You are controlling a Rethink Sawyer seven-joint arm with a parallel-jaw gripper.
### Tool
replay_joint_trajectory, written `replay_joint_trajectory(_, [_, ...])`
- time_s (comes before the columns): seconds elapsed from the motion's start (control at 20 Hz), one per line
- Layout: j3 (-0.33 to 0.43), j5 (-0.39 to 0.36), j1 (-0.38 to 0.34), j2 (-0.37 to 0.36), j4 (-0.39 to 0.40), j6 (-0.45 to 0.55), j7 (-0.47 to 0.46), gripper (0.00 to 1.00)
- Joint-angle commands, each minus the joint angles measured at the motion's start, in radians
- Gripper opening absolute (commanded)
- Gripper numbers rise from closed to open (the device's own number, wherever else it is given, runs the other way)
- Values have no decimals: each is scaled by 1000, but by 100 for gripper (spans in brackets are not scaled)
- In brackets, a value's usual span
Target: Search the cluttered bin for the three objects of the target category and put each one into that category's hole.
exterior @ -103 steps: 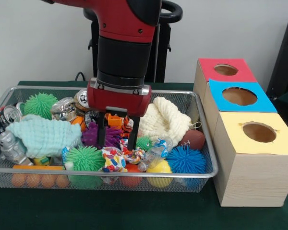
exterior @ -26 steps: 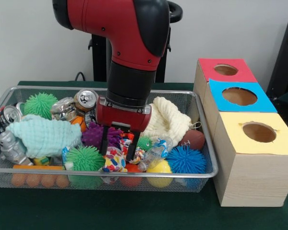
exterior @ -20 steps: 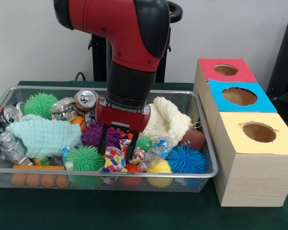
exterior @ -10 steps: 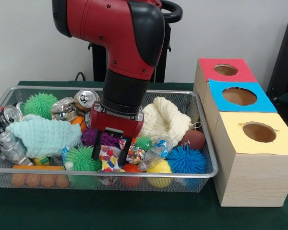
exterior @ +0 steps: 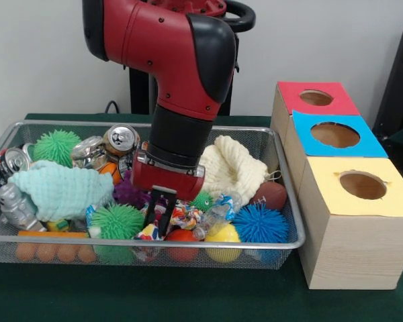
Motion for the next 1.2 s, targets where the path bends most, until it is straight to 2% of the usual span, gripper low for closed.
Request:
replay_joint_trajectory(0.05, [28, 43, -1, 50, 54, -28, 234, 0])
replay_joint_trajectory(0.35, [50, 46, -9, 18, 64, 11, 219, 0])
replay_joint_trajectory(0.6, [74, 65, -6, -43, 91, 77, 219, 0])
replay_joint_trajectory(0.9, [69, 96, 16, -108, 92, 179, 213, 0])
replay_joint_trajectory(1.2, [61, 121, 35, -132, 90, 230, 218, 0])
